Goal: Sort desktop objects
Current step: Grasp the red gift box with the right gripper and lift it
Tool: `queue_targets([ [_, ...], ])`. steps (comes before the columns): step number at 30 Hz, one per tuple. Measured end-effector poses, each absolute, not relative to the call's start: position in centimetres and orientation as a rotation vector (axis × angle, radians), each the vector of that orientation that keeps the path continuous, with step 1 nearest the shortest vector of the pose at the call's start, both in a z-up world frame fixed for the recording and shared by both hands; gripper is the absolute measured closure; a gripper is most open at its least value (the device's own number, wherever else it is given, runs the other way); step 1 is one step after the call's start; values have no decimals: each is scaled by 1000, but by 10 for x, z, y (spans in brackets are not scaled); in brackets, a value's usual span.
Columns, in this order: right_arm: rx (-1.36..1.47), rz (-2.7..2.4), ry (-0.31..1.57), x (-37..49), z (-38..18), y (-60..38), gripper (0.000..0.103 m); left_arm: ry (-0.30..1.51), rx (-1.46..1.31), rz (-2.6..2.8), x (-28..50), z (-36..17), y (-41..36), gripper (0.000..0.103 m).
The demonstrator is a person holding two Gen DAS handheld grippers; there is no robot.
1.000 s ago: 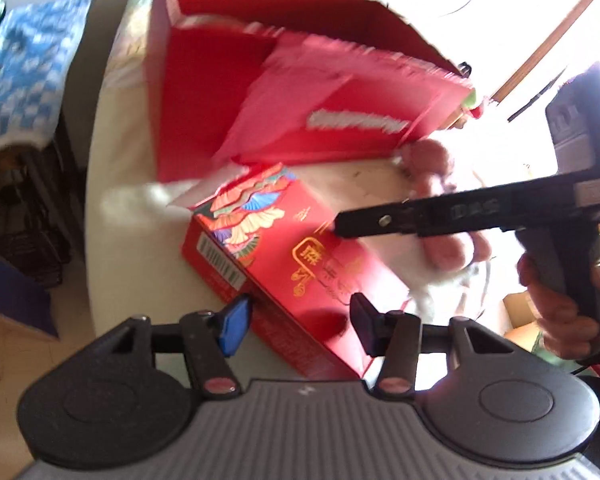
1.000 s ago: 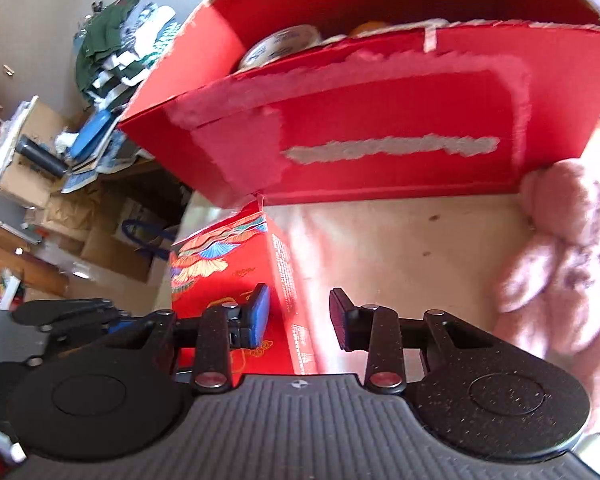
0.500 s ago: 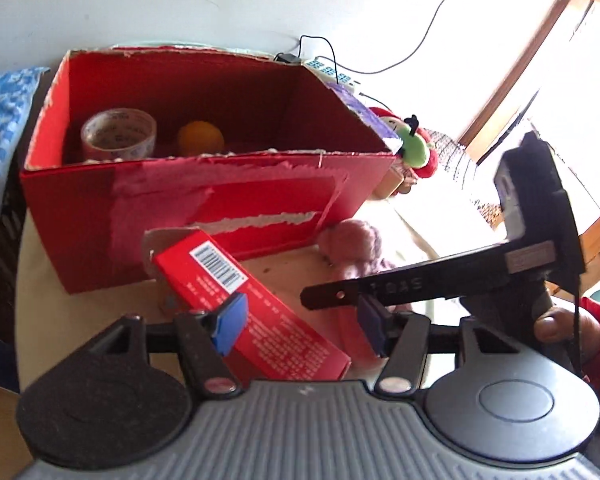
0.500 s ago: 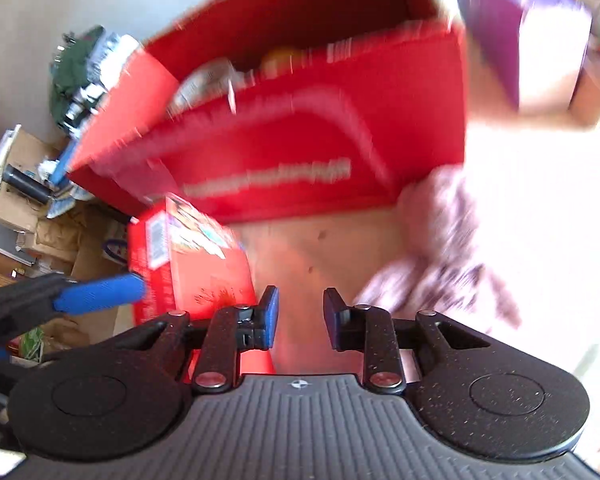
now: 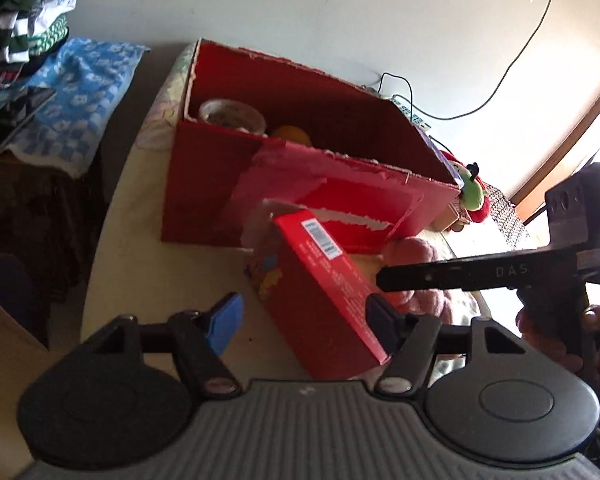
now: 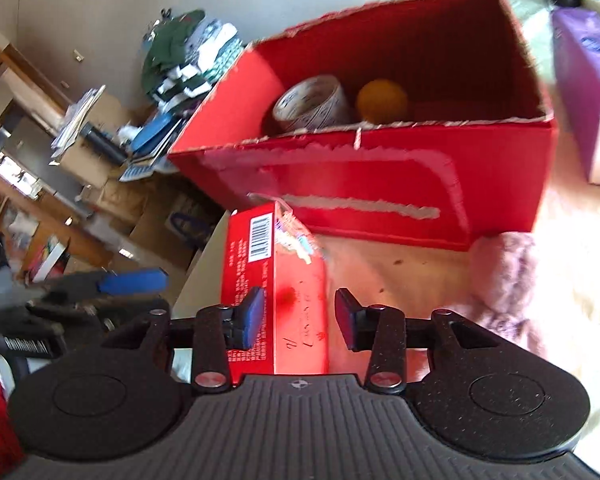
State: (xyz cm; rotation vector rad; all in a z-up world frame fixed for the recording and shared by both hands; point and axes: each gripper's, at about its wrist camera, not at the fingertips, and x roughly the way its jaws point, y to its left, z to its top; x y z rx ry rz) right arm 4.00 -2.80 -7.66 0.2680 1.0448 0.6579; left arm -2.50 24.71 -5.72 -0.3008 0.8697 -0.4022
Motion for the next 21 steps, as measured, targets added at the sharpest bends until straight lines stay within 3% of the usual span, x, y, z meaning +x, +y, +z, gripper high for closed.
queue_targets([
  [10, 397, 736, 1177, 73, -93, -19, 58, 950, -285, -411, -10, -80, 191, 35],
  [15, 432, 766, 1244, 81, -107, -9, 44, 954, -288, -387, 3, -86, 190, 34],
  [21, 434, 774, 1285, 78, -104, -9, 44, 965, -226, -363, 1, -83, 174, 34],
])
